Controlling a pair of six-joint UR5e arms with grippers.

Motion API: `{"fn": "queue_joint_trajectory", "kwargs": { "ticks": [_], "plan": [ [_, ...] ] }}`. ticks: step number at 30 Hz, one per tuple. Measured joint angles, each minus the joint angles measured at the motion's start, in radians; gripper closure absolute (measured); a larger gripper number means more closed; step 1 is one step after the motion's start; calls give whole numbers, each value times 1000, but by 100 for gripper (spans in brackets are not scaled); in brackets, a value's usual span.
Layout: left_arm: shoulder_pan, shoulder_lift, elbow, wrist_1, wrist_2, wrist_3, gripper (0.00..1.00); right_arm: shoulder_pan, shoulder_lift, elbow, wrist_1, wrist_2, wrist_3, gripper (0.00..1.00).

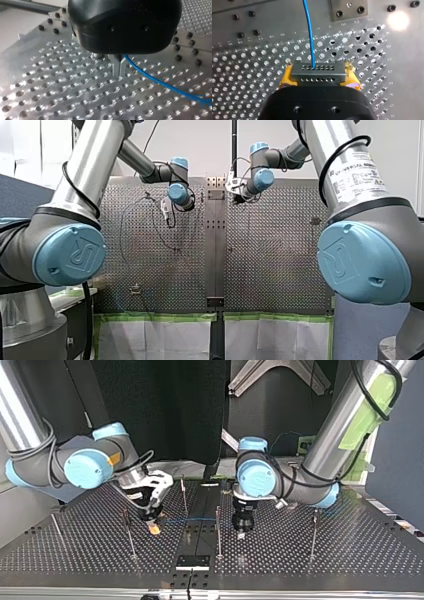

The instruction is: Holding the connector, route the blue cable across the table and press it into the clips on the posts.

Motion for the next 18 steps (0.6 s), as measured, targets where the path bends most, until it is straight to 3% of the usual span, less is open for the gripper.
{"fn": "queue_joint_trajectory", "kwargs": {
  "ticks": [5, 6, 7, 8, 9, 10, 12, 13, 15, 18],
  "plan": [
    [8, -7, 17, -3, 1, 0, 97, -5, 4, -4, 0, 0, 0, 100],
    [8, -7, 18, -5, 1, 0, 83, -5, 4, -4, 0, -1, 0, 100],
    [8, -7, 19, -7, 1, -1, 83, -6, 4, -4, 0, -1, 0, 100],
    [8, -6, 19, -11, 1, -1, 73, -6, 4, -4, 1, -2, 0, 100],
    [7, -6, 19, -15, 0, -1, 56, -6, 4, -5, 1, -2, 0, 100],
    [7, -6, 19, -20, 0, -1, 56, -7, 4, -5, 1, -2, 0, 100],
    [5, -6, 19, -33, -4, -1, 35, -8, 4, -5, 1, -3, 0, 100],
    [4, -6, 19, -40, -7, 0, 35, -8, 4, -5, 2, -3, 0, 100],
    [1, -6, 19, -56, -15, 2, 7, -8, 4, -4, 2, -3, 0, 100],
    [-3, -4, 19, -85, -26, 9, 0, -8, 4, -4, 4, -3, -1, 100]
  ]
}}
